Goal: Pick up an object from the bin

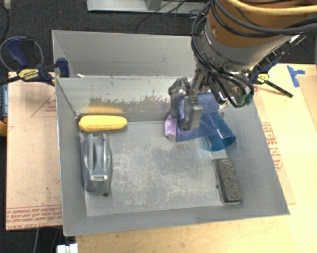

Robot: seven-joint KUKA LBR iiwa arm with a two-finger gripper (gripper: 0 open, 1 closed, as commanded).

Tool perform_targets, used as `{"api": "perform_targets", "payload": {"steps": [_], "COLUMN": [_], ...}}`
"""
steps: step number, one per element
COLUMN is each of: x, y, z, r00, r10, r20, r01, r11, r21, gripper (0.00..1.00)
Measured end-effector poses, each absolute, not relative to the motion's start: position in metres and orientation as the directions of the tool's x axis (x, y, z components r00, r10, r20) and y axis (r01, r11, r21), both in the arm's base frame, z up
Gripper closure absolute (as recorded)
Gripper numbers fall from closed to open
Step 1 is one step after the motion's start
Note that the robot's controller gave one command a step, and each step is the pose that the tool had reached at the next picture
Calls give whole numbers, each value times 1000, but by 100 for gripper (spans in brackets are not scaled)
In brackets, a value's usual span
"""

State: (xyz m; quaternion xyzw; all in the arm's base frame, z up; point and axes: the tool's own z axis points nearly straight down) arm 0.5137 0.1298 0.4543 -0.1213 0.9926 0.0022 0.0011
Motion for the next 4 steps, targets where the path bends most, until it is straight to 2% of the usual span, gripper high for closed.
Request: {"api": "perform_targets", "payload": {"steps": [1,2,3,4], "x": [498,510,502,510], "y": [107,122,97,102], "z": [471,451,466,441], "r00": [-917,-966,-906,-909], "r10": [-398,-258,-422,-416], "r20": [-12,-5,-16,-25], "r01": [-398,-258,-422,-416], "r11": [917,966,906,909], "r21": [0,6,-1,-2], "gripper": [0,0,0,0]}}
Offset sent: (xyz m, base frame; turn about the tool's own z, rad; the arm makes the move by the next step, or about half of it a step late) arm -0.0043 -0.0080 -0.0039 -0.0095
